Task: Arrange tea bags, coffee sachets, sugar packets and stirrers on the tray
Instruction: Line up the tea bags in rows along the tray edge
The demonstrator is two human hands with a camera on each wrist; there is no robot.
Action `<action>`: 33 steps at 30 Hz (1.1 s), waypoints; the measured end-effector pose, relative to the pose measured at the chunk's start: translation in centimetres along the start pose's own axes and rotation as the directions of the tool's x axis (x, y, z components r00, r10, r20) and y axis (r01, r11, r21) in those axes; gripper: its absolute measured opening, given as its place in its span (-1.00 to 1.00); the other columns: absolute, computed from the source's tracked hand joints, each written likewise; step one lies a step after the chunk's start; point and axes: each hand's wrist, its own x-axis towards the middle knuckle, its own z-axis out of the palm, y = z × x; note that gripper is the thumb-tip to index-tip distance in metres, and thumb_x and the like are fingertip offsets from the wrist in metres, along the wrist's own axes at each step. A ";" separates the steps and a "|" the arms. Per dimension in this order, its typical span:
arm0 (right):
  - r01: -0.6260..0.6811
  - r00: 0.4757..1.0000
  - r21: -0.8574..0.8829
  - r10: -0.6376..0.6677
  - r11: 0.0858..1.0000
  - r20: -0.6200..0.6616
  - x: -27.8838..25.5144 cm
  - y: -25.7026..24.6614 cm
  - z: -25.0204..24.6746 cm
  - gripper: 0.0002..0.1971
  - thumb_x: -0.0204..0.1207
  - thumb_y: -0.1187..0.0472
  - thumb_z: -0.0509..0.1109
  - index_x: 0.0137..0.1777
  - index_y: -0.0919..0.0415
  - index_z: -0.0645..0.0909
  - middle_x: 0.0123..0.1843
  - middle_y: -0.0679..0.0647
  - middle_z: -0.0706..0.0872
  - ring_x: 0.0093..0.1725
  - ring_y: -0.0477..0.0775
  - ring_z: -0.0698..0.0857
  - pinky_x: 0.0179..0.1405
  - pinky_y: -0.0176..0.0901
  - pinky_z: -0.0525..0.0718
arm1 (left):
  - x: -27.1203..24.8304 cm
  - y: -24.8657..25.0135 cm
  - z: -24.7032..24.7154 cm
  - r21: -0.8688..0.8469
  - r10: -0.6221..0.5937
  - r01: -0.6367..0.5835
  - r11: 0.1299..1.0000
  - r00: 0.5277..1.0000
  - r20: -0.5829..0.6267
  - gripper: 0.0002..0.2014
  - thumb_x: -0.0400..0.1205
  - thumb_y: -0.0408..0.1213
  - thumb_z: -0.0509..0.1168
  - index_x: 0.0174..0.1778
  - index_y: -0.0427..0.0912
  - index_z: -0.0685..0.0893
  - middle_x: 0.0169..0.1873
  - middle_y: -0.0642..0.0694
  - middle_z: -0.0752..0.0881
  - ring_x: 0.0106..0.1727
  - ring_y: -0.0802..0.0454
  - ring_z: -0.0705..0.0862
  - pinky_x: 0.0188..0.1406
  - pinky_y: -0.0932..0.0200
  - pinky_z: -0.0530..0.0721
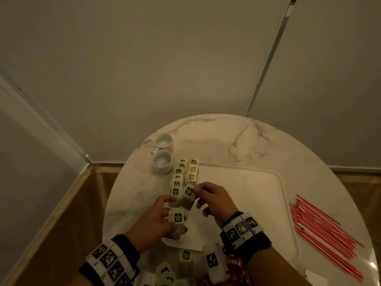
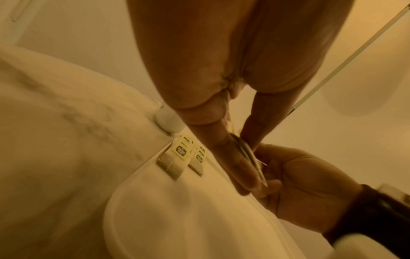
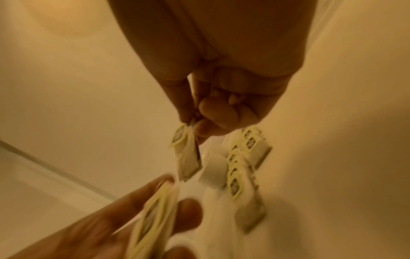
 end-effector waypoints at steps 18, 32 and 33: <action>-0.119 0.977 -0.577 -0.007 0.808 -0.212 9.5 2.0 0.2 -0.92 0.45 0.29 0.42 -0.16 0.09 0.70 -0.18 0.06 0.70 -0.12 0.10 0.68 -0.05 -0.12 0.70 | -0.2 -0.7 -0.8 0.024 -0.021 0.023 0.999 0.997 -0.080 -0.48 0.50 -0.68 0.30 0.22 0.00 0.60 0.06 -0.32 0.70 -0.01 -0.18 0.78 -0.18 0.05 0.77; -0.120 0.947 -0.587 -0.084 0.800 -0.309 10.2 1.6 0.0 -0.86 0.48 0.31 0.29 -0.20 0.04 0.59 -0.14 0.05 0.70 -0.09 0.16 0.70 -0.04 0.07 0.76 | 0.3 -0.1 -2.0 0.041 0.002 0.002 0.999 0.995 -0.096 -0.51 0.53 -0.68 0.27 0.23 -0.04 0.56 0.05 -0.33 0.65 -0.02 -0.27 0.77 -0.16 -0.04 0.80; -0.099 0.947 -0.565 -0.096 0.819 -0.305 9.8 1.5 -0.1 -0.85 0.48 0.30 0.30 -0.23 0.02 0.57 -0.16 0.05 0.70 -0.10 0.17 0.71 -0.04 0.08 0.76 | 0.3 -0.1 -2.0 0.040 0.003 0.001 0.999 0.995 -0.100 -0.50 0.53 -0.68 0.27 0.24 -0.02 0.55 0.05 -0.33 0.65 -0.03 -0.27 0.77 -0.16 -0.07 0.80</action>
